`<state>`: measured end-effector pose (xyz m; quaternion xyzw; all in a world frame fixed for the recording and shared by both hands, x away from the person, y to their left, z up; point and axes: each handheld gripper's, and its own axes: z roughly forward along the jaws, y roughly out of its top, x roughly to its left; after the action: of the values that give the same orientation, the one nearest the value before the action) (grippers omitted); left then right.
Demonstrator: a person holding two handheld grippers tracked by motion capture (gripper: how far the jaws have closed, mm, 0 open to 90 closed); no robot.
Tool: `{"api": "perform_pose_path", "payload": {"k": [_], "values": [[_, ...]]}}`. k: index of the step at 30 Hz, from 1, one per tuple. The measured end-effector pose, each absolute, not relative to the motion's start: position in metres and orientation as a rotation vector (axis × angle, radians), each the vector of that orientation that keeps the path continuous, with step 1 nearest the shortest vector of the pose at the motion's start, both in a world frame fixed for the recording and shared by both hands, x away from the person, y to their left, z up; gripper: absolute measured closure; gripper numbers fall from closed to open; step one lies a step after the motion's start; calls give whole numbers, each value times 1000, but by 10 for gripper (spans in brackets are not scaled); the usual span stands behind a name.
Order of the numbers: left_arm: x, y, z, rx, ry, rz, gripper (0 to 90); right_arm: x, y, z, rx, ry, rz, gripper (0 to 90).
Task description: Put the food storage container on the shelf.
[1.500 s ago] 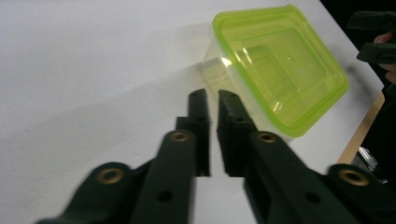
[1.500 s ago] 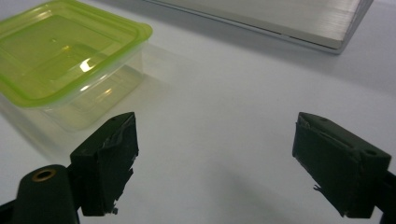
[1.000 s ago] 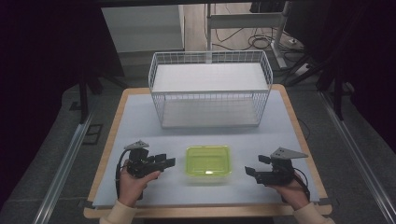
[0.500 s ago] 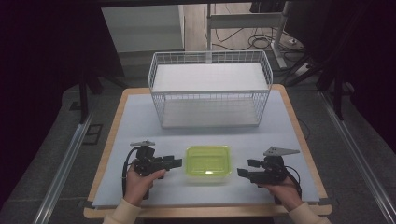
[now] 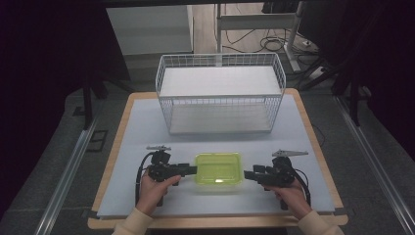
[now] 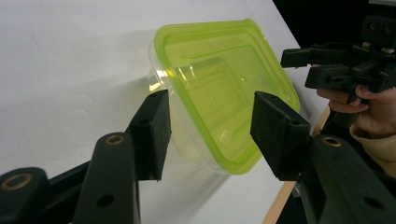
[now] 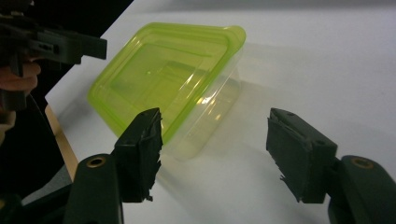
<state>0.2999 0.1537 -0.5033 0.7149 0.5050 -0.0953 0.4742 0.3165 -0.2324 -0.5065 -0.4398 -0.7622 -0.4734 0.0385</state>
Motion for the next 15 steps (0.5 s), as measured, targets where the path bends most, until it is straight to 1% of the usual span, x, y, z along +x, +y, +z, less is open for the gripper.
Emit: {"api": "perform_pose_path", "payload": {"k": [10, 12, 15], "values": [[311, 150, -516, 1731, 1271, -299, 482, 328, -218, -511, -1365, -2297, -1427, 424], [312, 148, -519, 1722, 1277, -308, 518, 330, -215, -512, -1370, -2291, -1422, 439], [313, 147, -521, 1728, 1275, -324, 531, 332, -213, -512, -1370, -2285, -1417, 457]]}}
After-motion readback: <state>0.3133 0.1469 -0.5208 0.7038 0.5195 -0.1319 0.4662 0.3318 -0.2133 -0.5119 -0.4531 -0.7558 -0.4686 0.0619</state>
